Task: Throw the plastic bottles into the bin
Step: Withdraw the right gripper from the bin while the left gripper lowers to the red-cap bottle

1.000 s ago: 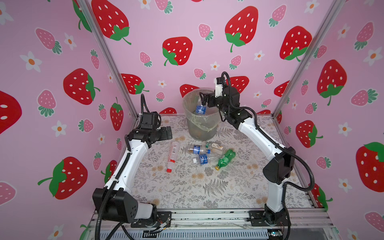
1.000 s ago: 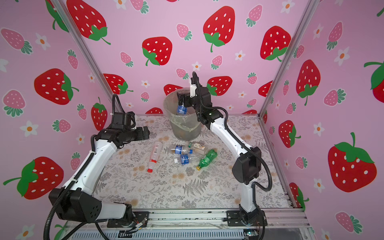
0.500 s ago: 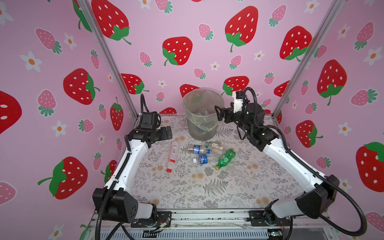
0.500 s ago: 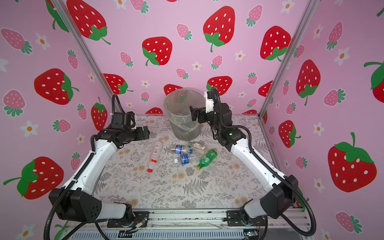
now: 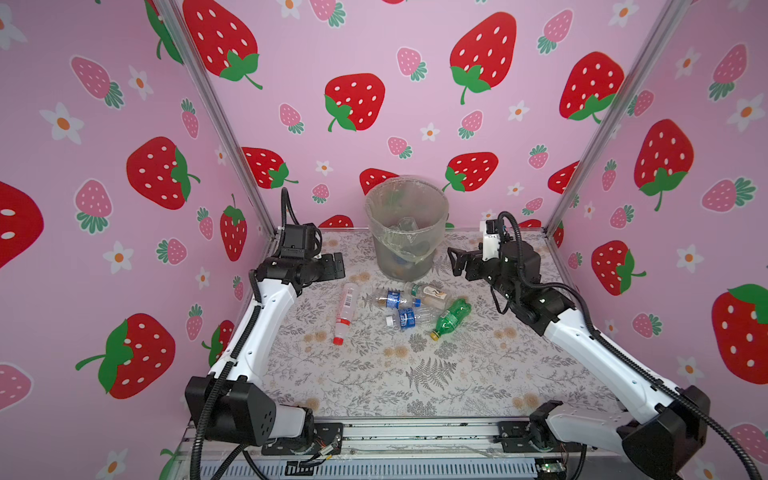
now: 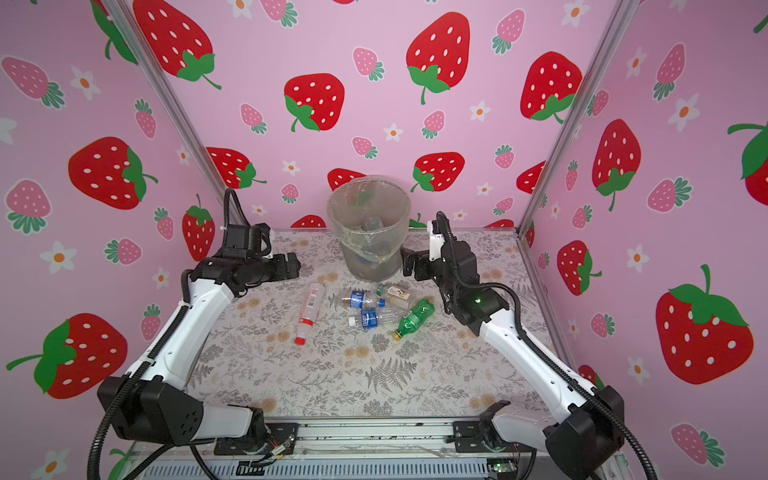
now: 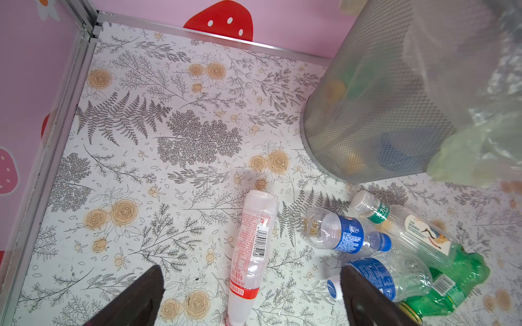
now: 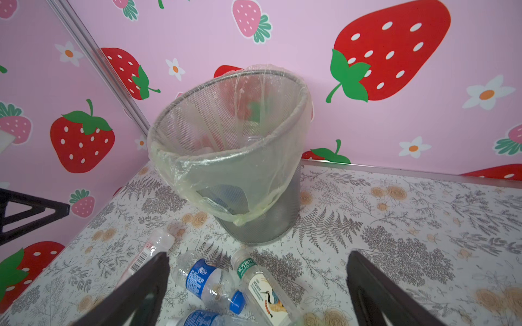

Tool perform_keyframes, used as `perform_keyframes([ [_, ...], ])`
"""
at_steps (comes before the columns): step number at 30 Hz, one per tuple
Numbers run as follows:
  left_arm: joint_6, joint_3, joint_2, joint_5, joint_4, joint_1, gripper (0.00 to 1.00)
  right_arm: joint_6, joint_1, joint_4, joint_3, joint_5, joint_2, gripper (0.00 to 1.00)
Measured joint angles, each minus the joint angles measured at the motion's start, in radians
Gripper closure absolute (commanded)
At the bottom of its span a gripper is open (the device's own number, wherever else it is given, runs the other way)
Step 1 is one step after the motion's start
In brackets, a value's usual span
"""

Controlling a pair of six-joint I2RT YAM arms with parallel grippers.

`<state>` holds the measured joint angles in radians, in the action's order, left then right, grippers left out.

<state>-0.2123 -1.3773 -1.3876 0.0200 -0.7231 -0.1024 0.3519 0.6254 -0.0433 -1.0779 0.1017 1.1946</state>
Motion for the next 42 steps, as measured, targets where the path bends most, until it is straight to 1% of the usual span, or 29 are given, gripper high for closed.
perform_keyframes([
  [10, 0.000, 0.000, 0.000, -0.001, 0.000, 0.000, 0.01, 0.066, 0.000, -0.037, 0.121, 0.006, -0.088, 0.01],
  [18, 0.001, 0.000, -0.003, -0.009, 0.000, 0.000, 0.01, 0.094, 0.000, -0.080, 0.174, 0.006, -0.144, 0.01],
  [22, 0.007, 0.000, -0.014, -0.031, 0.000, -0.010, 0.01, 0.095, 0.000, -0.090, 0.209, 0.006, -0.172, 0.01],
  [28, 0.007, 0.008, -0.064, -0.053, 0.001, -0.051, 0.01, 0.081, -0.002, -0.092, 0.263, 0.002, -0.200, 0.01],
  [34, -0.016, 0.113, -0.035, -0.034, 0.009, -0.062, 0.01, 0.044, -0.002, -0.085, 0.301, -0.032, -0.216, 0.01],
  [37, -0.052, 0.195, 0.017, -0.028, 0.028, -0.063, 0.01, 0.026, -0.004, -0.084, 0.301, -0.042, -0.206, 0.01],
  [42, -0.128, 0.344, 0.094, -0.036, 0.083, -0.095, 0.01, 0.009, -0.009, -0.067, 0.308, -0.091, -0.172, 0.01],
])
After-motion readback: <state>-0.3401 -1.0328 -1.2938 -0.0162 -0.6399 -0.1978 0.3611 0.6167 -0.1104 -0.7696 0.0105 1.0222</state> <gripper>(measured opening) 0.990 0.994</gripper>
